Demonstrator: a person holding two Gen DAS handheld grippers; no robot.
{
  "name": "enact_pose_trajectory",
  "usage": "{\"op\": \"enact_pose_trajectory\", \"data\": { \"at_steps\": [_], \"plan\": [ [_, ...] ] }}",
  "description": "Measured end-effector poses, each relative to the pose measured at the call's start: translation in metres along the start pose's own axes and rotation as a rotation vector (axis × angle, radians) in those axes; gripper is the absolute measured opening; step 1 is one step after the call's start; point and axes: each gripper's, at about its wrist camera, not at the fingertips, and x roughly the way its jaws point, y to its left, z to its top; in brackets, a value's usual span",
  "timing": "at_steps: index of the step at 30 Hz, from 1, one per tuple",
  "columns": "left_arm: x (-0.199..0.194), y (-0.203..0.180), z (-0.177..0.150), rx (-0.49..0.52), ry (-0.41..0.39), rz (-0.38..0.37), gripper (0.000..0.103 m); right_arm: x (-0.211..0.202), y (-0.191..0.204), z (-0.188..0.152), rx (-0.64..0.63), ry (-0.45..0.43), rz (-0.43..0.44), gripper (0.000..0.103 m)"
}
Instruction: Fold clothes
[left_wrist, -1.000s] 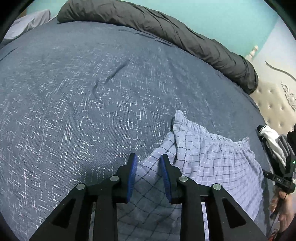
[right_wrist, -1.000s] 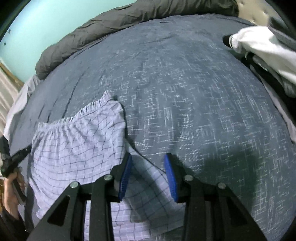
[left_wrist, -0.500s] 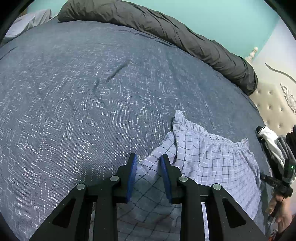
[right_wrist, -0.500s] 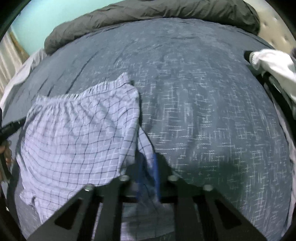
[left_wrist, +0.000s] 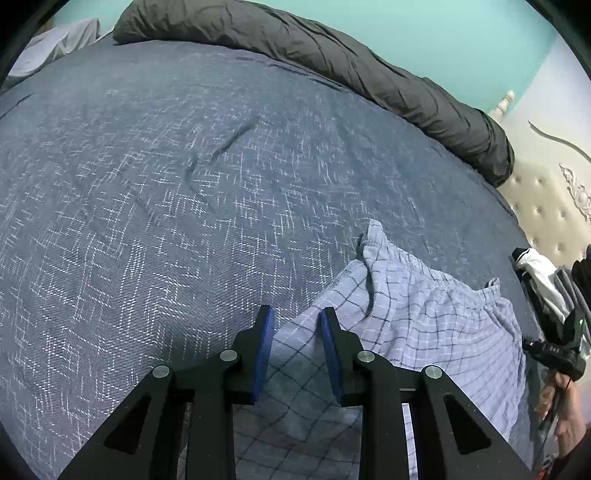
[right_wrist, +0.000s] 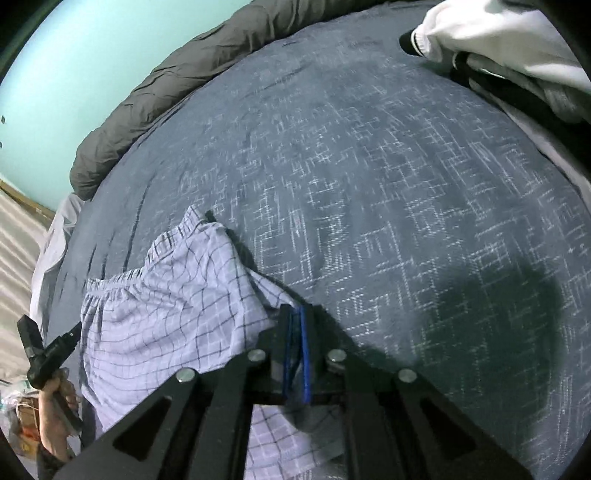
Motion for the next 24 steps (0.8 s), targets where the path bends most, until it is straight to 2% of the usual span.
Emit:
{"op": "enact_pose_trajectory", "data": {
  "at_steps": [2,3,4,5,9,11,14,20,24],
  "plan": [
    [-0.002,-0.003,0.004,0.012,0.002,0.000,0.025,-0.003,0.003,0.005,-0.012,-0.006,-0.025,0.007],
    [0.000,-0.004,0.004,0.019,0.004,-0.003,0.018,-0.004,0.005,0.008,-0.014,-0.014,-0.029,0.008],
    [0.001,-0.005,0.004,0.025,0.007,-0.007,0.006,-0.005,0.006,0.011,-0.016,-0.025,-0.029,0.008],
    [0.003,-0.007,0.004,0.032,0.009,-0.009,0.005,-0.005,0.009,0.014,-0.016,-0.029,-0.018,0.009],
    [0.002,-0.013,0.005,0.063,-0.007,0.006,0.004,0.000,0.024,0.028,-0.038,-0.038,-0.001,0.017],
    [-0.002,-0.012,0.009,0.062,-0.032,0.020,0.003,0.005,0.028,0.039,-0.036,-0.040,0.013,0.026],
    [-0.003,-0.008,0.012,0.044,-0.047,0.025,0.003,0.010,0.040,0.050,-0.050,-0.039,0.039,0.029],
    [0.000,-0.008,0.019,0.007,-0.045,0.026,0.003,0.043,0.092,0.071,-0.207,0.024,0.042,0.030],
    [0.004,-0.005,0.022,-0.018,-0.036,0.038,0.004,0.065,0.113,0.074,-0.266,0.075,0.012,0.032]
  ]
}}
